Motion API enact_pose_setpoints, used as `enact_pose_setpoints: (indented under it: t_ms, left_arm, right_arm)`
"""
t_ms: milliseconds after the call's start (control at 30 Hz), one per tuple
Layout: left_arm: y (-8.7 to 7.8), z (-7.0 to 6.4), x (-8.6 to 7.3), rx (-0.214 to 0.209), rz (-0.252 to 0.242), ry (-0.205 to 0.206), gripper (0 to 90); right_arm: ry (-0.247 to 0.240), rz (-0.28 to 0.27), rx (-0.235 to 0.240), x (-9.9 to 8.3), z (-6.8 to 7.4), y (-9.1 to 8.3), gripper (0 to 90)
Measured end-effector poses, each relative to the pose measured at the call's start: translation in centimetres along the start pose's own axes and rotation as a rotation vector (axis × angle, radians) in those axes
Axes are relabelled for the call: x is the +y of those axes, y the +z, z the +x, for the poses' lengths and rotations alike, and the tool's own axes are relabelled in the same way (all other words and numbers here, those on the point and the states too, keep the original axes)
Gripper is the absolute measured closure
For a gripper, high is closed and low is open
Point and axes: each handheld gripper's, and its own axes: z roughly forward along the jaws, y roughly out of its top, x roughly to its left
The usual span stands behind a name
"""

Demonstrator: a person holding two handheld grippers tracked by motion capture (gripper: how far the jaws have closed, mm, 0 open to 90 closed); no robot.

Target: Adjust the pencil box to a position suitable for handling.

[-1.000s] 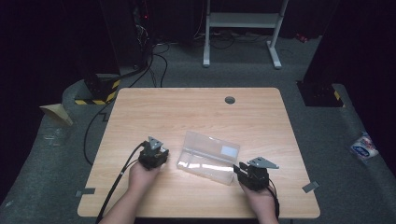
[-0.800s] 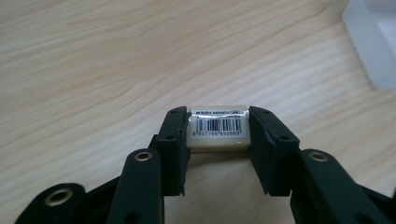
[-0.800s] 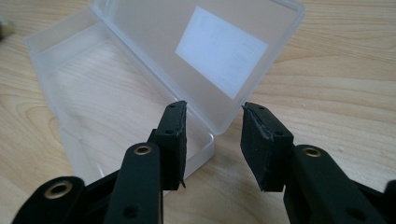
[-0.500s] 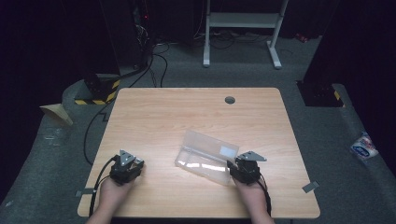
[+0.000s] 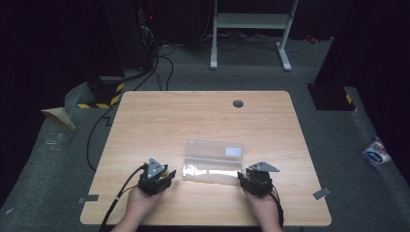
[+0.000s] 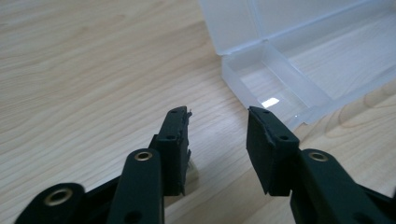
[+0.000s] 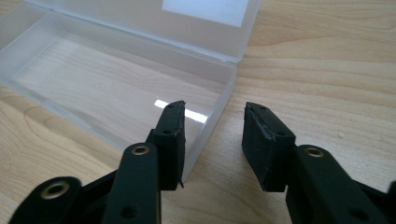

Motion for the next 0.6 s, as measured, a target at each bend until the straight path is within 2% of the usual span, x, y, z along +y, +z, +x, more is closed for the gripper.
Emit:
enact_pose_setpoints:
  t_ms: [33, 67, 167, 200, 433, 600]
  left_arm:
    - [0.6, -0.3, -0.1, -0.007, 0.013, -0.013, 60.4]
    - [1.0, -0.5, -0.2, -0.006, 0.006, -0.012, 62.2]
    - [1.6, -0.9, -0.1, 0.002, 0.029, 0.008, 62.7]
    - [1.7, -0.9, -0.1, -0.001, 0.031, 0.004, 63.0]
    - [1.6, -0.2, -0.1, 0.033, 0.038, 0.011, 64.5]
    - [1.2, 0.7, -0.5, 0.064, 0.046, 0.000, 64.3]
  right_arm:
    - [0.004, 0.005, 0.000, 0.0, 0.0, 0.1, 61.3]
    - [-0.002, 0.013, 0.006, 0.1, 0.1, 0.1, 62.9]
    - [-0.003, 0.013, 0.009, 0.2, 0.3, 0.2, 64.3]
    - [-0.001, 0.021, 0.015, 0.2, 0.4, 0.2, 64.7]
    - [-0.027, 0.026, 0.012, 0.6, 1.2, 1.1, 64.6]
    - [-0.048, 0.038, 0.015, 1.4, 2.2, 2.0, 64.4]
